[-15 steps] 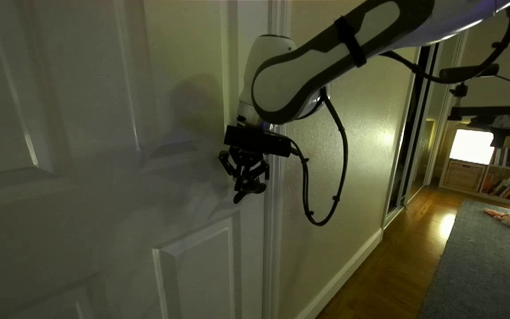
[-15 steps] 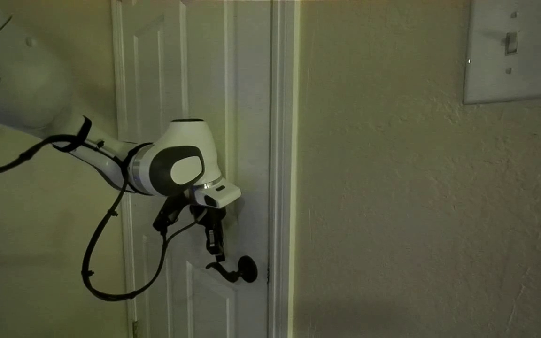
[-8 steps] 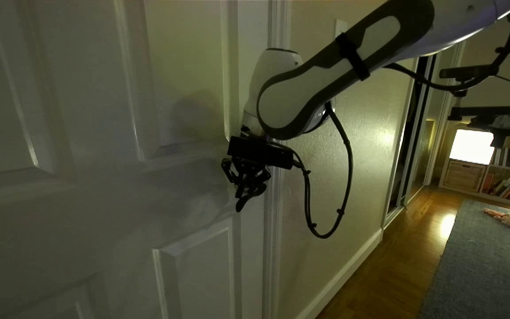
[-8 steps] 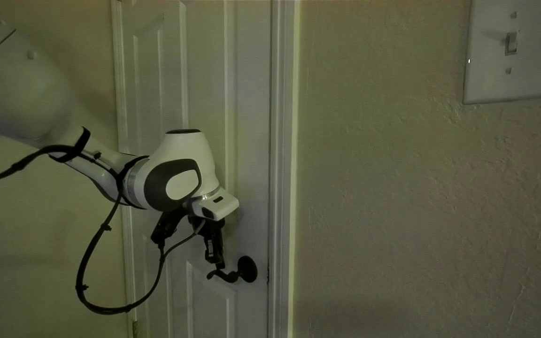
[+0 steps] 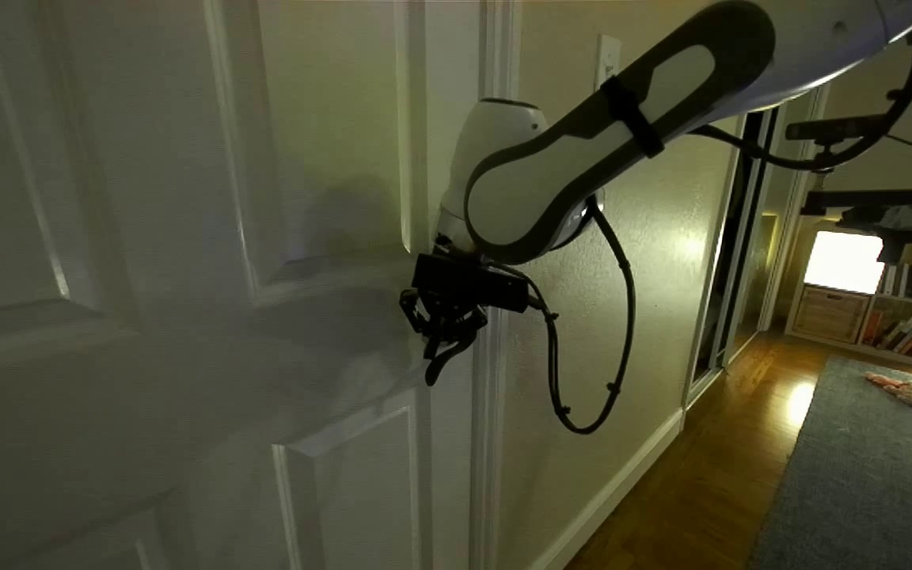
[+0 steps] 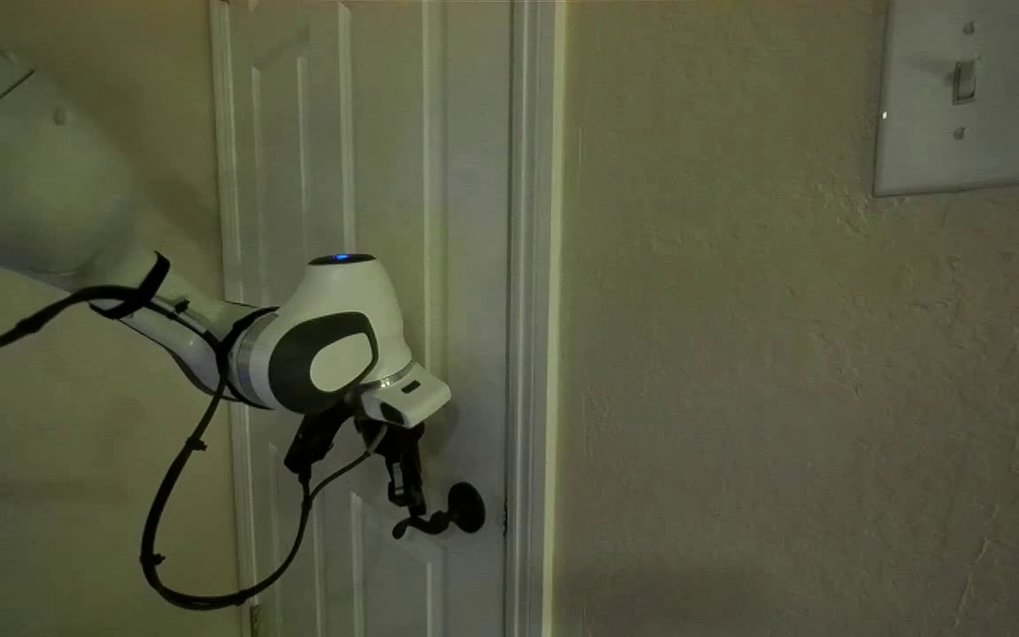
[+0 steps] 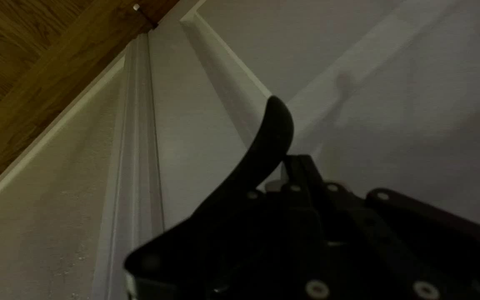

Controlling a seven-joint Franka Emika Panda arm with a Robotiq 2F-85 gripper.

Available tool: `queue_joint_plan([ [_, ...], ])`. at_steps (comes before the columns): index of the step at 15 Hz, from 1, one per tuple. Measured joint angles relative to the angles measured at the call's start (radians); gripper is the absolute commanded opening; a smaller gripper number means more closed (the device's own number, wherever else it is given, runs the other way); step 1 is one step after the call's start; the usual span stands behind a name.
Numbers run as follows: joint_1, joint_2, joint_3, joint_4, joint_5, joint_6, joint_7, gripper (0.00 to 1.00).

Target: Open the door

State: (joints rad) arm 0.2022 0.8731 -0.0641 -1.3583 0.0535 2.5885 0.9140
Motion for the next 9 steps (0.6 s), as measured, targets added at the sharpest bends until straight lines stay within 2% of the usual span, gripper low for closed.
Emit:
queue_joint_plan([
  [6,-0.002,0.009,-0.004,-0.001,0.0,0.004,-0.029,0.03],
  [9,-0.005,0.006,-0.002,-0.046,0.004,0.003,-0.043,0.02],
])
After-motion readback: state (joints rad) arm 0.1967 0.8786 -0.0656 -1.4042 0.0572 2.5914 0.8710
